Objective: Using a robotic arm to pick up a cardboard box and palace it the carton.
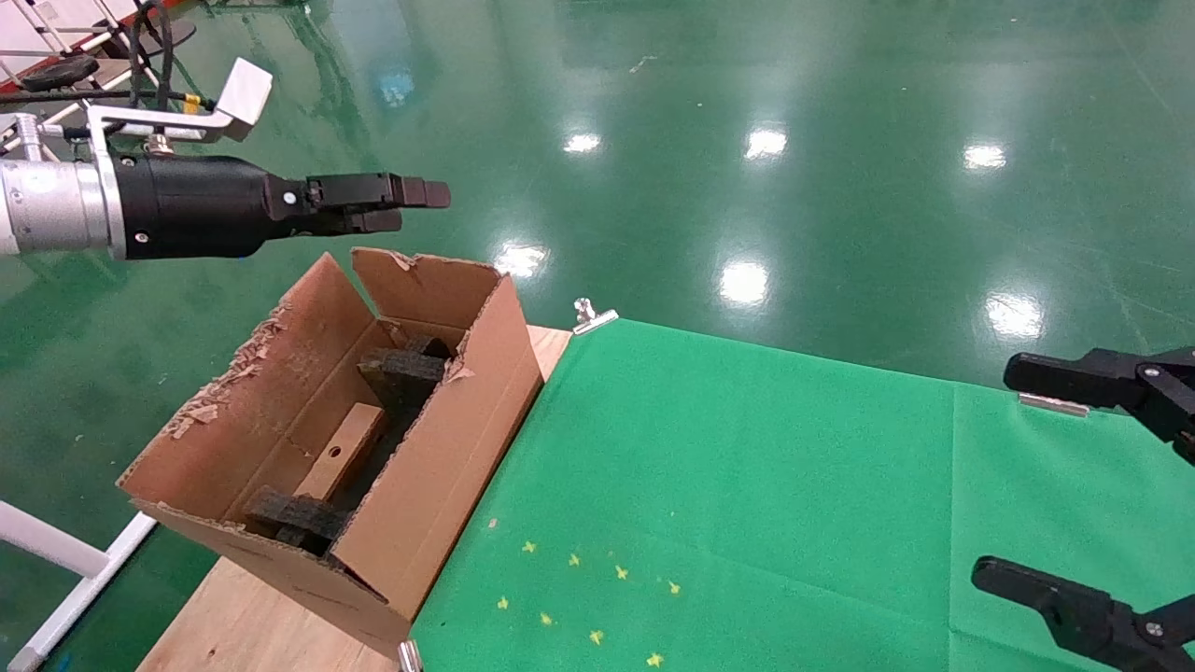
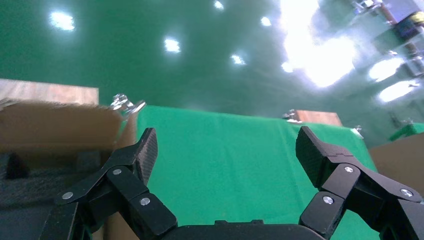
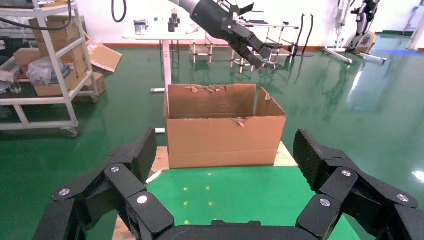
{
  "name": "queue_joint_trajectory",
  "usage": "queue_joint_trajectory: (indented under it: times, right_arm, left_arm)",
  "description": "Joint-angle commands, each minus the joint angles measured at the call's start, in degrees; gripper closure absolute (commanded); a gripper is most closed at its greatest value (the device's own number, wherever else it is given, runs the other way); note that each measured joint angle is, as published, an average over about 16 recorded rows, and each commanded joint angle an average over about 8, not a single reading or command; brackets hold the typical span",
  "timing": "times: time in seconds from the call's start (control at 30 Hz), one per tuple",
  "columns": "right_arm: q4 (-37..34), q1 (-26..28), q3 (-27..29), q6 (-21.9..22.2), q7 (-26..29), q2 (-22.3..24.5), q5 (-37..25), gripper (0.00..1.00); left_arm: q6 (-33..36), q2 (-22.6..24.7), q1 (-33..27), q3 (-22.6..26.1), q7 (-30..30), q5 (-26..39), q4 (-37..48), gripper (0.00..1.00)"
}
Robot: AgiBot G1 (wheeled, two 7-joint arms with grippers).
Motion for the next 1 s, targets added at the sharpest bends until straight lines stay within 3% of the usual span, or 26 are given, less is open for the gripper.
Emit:
queue_joint_trajectory:
  times: [0.03,1.0]
  right_arm:
    - [0.0,0.0,0.0,0.0,0.0,0.0,0.0,0.0]
    - [0.0,0.0,0.0,0.0,0.0,0.0,0.0,0.0]
  left_arm:
    - [-0.1,0.0,0.4,-0.2,0.4,-0.1,-0.4,0.0]
    - [2.4,-0.4,23.3,-17.2,18.2,-11.0,-26.6,0.0]
